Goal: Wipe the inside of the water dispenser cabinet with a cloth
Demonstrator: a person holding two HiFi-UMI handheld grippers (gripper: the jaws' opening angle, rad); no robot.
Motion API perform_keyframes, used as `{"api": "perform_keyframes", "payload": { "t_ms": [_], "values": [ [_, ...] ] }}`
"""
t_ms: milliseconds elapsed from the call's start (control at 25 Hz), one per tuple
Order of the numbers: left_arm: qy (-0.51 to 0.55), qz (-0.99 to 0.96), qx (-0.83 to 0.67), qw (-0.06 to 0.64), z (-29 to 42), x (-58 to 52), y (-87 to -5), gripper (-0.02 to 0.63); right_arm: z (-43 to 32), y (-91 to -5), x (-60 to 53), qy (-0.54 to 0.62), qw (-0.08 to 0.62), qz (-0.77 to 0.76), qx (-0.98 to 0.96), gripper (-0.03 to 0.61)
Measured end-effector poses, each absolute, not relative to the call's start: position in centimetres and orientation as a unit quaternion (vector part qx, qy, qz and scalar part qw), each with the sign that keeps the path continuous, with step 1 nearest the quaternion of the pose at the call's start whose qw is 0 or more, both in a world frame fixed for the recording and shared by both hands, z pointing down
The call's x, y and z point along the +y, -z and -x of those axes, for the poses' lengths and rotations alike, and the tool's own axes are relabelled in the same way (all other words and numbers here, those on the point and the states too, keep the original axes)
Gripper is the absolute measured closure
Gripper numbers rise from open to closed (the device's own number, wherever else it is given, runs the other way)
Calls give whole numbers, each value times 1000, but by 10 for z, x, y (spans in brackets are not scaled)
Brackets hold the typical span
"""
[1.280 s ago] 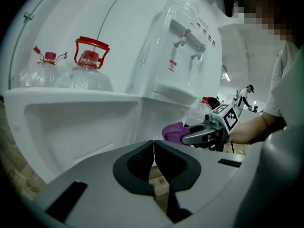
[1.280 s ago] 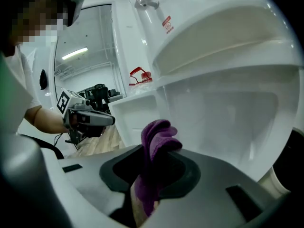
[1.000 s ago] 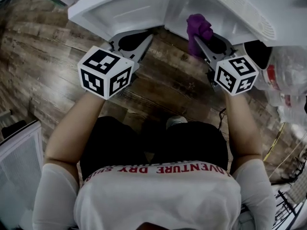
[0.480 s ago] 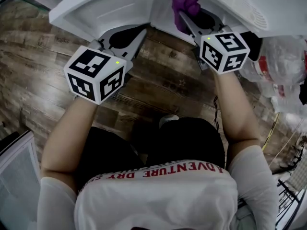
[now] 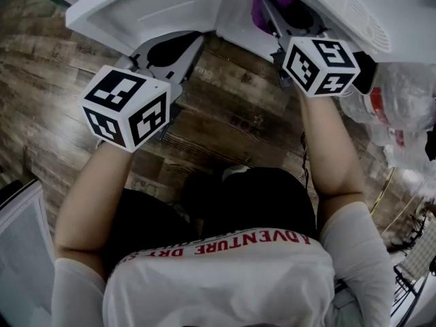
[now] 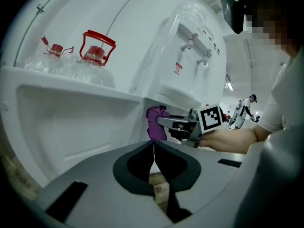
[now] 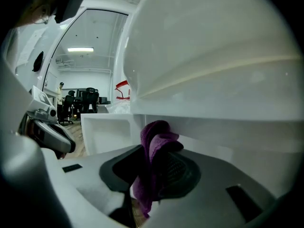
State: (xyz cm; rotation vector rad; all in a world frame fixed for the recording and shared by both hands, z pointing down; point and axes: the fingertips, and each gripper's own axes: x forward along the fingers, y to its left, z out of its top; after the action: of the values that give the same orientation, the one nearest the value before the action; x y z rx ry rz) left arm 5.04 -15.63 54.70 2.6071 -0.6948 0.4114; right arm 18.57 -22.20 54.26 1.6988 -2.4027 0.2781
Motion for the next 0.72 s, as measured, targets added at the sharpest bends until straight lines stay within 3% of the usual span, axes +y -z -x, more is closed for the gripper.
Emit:
{"api": "perform_keyframes", "payload": {
  "t_ms": [720],
  "values": [
    [-166, -926, -270, 204, -41, -151, -557, 586, -195, -571, -242, -103, 66, -589, -799, 472]
  ]
}}
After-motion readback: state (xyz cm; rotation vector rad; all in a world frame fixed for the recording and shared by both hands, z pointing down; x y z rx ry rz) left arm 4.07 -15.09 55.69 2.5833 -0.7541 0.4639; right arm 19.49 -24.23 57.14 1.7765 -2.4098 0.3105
